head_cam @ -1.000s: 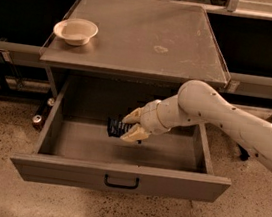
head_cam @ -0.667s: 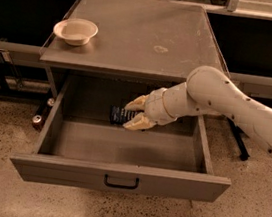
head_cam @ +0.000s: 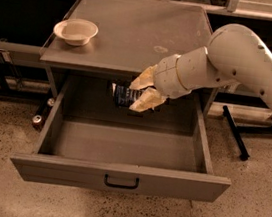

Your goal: Pick rxbar blueberry from top drawer and place on counter

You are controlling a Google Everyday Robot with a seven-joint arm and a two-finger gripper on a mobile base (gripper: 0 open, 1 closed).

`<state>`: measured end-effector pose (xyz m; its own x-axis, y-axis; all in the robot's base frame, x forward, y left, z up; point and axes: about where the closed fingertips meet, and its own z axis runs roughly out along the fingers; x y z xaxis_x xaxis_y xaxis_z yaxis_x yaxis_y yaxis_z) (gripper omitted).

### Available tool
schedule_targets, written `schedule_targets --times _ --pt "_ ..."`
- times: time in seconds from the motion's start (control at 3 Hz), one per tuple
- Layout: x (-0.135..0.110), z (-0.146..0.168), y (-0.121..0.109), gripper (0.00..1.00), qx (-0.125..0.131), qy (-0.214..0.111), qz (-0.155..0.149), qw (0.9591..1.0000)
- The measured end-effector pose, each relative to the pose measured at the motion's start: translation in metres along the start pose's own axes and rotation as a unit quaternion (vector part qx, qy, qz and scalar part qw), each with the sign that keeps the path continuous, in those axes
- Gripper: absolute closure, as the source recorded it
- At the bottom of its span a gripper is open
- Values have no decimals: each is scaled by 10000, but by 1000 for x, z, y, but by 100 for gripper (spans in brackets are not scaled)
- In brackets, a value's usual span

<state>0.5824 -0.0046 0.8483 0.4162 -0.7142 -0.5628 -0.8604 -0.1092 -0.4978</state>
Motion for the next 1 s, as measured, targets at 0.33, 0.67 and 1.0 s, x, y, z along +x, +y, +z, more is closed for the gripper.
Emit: schedule_targets --times 0.33,0.67,1.0 --pt "0 0 0 100 0 0 0 10000" --pt "2 -3 -12 100 162 -72 58 9998" --pt "13 -10 -51 100 421 -151 15 9990"
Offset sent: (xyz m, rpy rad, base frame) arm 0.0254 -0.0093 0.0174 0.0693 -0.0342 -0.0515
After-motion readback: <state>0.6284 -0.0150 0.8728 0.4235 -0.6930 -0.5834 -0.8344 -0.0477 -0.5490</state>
